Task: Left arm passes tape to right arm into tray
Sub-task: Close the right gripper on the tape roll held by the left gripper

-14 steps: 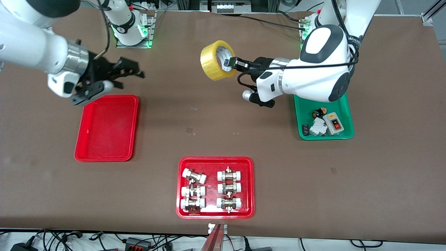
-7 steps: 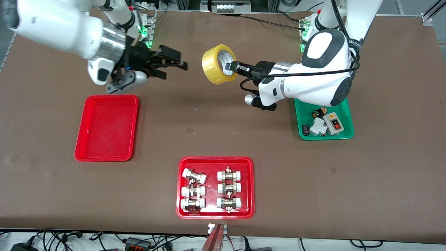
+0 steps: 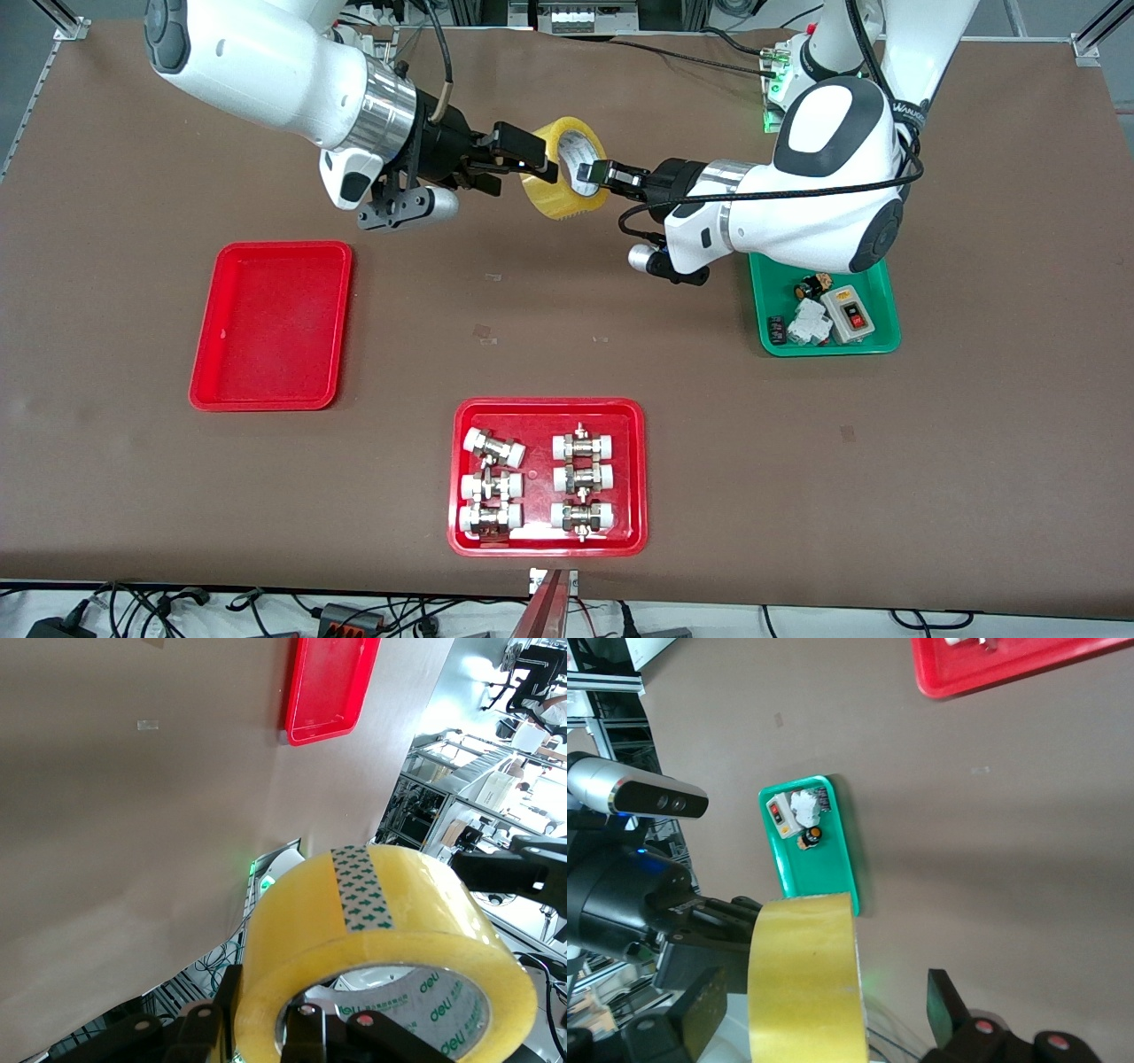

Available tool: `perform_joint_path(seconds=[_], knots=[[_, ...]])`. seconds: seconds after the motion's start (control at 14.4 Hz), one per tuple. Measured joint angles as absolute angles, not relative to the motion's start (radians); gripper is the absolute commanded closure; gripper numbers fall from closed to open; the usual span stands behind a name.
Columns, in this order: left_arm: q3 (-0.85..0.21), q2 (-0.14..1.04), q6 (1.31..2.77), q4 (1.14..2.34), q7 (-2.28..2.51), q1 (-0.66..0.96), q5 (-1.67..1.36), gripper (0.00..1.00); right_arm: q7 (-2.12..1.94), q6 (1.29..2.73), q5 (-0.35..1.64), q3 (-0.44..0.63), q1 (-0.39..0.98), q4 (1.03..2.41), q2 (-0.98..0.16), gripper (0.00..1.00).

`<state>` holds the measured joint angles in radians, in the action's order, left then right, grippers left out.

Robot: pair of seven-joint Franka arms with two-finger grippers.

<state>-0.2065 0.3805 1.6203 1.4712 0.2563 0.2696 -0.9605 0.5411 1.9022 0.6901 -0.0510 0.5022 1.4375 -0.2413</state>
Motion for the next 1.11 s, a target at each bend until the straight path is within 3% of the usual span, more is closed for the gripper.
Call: perform_joint_path(seconds=[0.97,1.04,1.11], knots=[[-0.206,0.383,1.585,1.471,0.256,0.26,-0.96,1.0,0.542,1.855,0.713,-0.051,0.533,1.437,-0.244,0.01],[-0.206,0.383,1.585,1.471,0.256,0.26,-0.96,1.0,0.542,1.854,0.713,-0.051,0.533,1.437,-0.244,0.09],[-0.206,0.383,1.585,1.471,0.256,0.26,-0.96,1.0,0.542,1.854,0.713,-0.051,0.533,1.437,-0.244,0.25]])
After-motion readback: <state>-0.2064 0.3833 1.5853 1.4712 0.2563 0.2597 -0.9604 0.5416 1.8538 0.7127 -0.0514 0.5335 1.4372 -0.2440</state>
